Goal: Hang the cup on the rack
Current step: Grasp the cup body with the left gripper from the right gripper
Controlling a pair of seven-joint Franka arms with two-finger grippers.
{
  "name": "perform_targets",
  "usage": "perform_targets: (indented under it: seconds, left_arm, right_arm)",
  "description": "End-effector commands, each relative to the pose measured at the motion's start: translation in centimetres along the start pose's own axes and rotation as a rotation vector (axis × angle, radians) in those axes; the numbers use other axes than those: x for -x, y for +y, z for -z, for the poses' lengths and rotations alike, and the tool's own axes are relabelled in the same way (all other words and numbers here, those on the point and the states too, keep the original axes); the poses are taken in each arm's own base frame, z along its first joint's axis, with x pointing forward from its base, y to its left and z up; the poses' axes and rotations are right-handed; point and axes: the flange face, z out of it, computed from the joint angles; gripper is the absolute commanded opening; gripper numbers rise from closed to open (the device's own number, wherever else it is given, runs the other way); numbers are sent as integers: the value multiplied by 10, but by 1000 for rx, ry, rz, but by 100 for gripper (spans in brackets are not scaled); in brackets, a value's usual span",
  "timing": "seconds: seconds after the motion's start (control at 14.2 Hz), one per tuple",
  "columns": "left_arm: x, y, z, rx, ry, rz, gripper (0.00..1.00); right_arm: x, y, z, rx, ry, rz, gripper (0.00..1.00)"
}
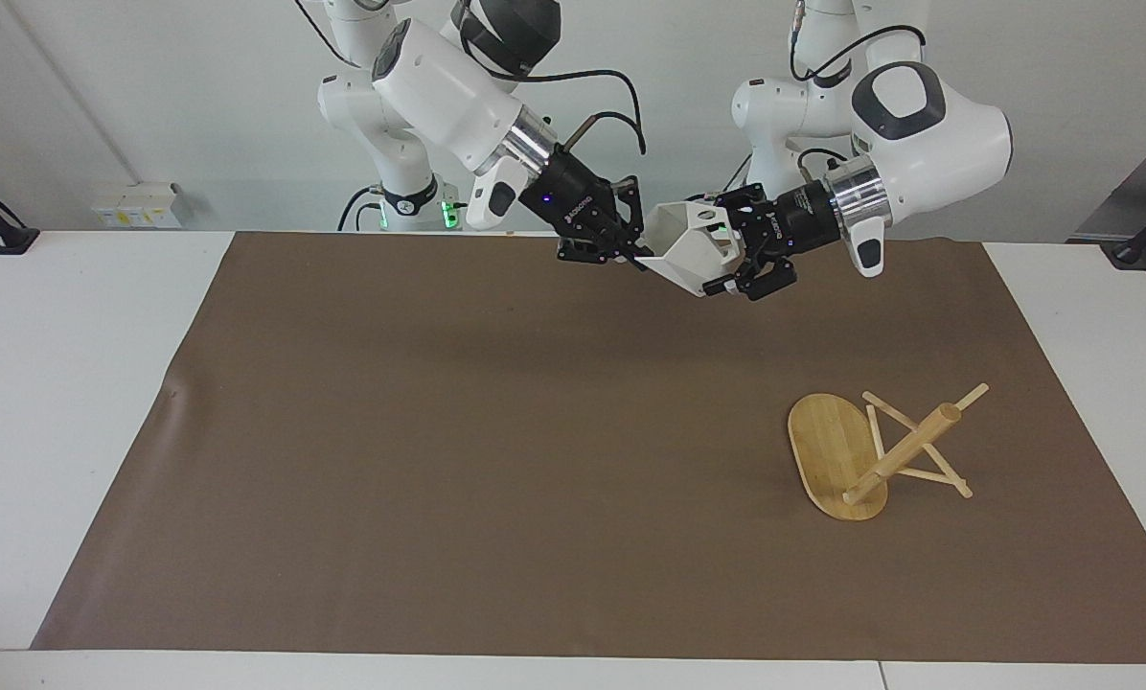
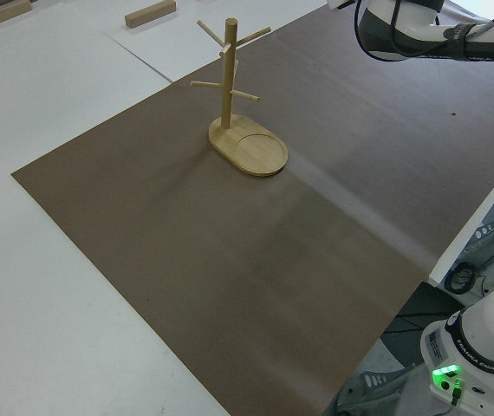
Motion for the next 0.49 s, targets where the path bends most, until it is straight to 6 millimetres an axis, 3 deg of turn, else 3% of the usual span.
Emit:
perform_targets:
  seconds: [0.0, 0.07, 0.14, 0.21, 0.42]
  left_arm:
    - [0, -1, -4, 4, -8, -3, 89]
    - [0, -1, -4, 4, -7, -4, 67]
    - [2, -2, -6, 0, -8, -9, 23]
    - [3, -3, -8, -5, -5, -14, 4]
    - [1, -4, -8, -12, 4, -23, 0]
  right_arm:
    - [0, -1, 2, -15, 14, -20, 0]
    - [0, -1, 2, -15, 14, -20, 0]
    - [0, -1, 2, -15, 14, -20, 0]
    - [0, -1, 2, -15, 12, -20, 0]
    - [0, -1, 2, -15, 12, -20, 0]
